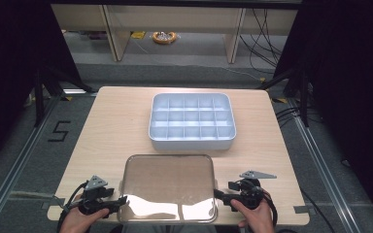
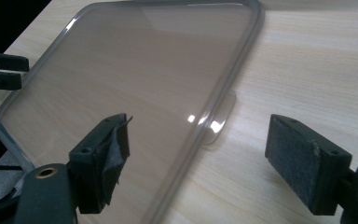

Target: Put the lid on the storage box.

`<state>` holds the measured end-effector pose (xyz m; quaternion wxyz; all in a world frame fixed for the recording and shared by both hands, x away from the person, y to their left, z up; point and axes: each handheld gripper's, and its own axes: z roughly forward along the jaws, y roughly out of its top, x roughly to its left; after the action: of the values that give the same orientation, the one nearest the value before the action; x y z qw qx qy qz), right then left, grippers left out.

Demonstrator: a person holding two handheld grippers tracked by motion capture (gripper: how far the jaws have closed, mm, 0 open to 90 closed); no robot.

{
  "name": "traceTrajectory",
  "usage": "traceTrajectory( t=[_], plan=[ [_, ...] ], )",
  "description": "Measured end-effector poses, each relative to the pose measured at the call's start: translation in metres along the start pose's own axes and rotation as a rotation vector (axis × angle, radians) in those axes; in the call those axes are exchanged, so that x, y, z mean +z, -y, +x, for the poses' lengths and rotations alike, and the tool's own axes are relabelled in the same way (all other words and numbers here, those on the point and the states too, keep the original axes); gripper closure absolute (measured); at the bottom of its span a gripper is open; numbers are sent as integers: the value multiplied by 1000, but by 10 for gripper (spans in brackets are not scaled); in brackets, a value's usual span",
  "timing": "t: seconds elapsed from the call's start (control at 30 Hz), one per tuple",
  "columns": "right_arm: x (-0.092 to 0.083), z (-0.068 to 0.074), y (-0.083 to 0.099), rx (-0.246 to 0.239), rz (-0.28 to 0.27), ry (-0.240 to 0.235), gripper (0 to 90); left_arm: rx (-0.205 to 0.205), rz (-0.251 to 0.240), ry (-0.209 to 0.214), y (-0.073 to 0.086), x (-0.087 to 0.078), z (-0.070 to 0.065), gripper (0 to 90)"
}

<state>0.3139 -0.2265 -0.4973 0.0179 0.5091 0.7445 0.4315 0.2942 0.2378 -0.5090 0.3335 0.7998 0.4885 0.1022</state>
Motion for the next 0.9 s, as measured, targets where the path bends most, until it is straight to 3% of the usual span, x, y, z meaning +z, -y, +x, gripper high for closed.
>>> traceTrajectory(
  t=[0.1, 0.13, 0.2, 0.27, 0.3, 0.4, 0.43, 0.5, 0.53, 0.57, 0.6, 0.63, 0.67, 0.7, 0.73, 0.77, 0.8, 0.83, 0.9],
  plan=[
    [4, -1, -2, -4, 16, -8, 230, -8, -23, -2, -2, 4, -1, 380],
    [6, -2, -3, 8, 15, 24, 231, 16, 1, -10, -4, 3, 0, 396],
    [10, -2, -5, 37, 8, 10, 231, 31, -6, -11, -5, 5, -1, 428],
    [10, -2, -5, 54, 15, 5, 232, 45, -4, 16, -5, 6, -4, 455],
    [13, -3, -6, 45, 2, -3, 235, 62, 7, 10, -6, 6, -5, 456],
    [21, -1, -8, 59, 10, -3, 251, 63, 0, -3, -7, 7, -8, 457],
    [21, -1, -8, 59, 10, -3, 251, 61, 1, 20, -7, 7, -8, 457],
    [23, -1, -9, 68, 21, -5, 253, 76, 10, 19, -7, 8, -8, 456],
    [24, -1, -9, 90, 30, 8, 258, 54, -11, 26, -7, 9, -11, 458],
    [24, -1, -9, 90, 30, 8, 258, 79, 6, 18, -7, 8, -10, 458],
    [27, -3, -8, 94, 26, 25, 268, 75, 2, 27, -7, 9, -12, 460],
    [27, 1, -8, 157, 32, 5, 271, 62, -3, 39, -7, 9, -13, 461],
    [28, -3, -7, 114, 10, 1, 270, 80, 10, 32, -7, 8, -12, 460],
    [27, -2, -7, 140, 12, 4, 269, 62, -9, 38, -7, 9, -13, 459],
    [27, 0, -6, 203, 3, -2, 260, 56, -18, 31, -6, 10, -14, 460],
    [27, 0, -6, 203, 3, -2, 260, 59, -10, 35, -7, 9, -14, 460],
    [25, 0, -5, 241, -8, -25, 243, 64, -5, 38, -7, 9, -13, 459],
    [23, 4, -4, 345, -1, -37, 238, 66, -3, 41, -7, 9, -13, 459],
    [25, -7, 0, 298, -60, -51, 261, 67, -9, 37, -7, 9, -13, 458]
  ],
)
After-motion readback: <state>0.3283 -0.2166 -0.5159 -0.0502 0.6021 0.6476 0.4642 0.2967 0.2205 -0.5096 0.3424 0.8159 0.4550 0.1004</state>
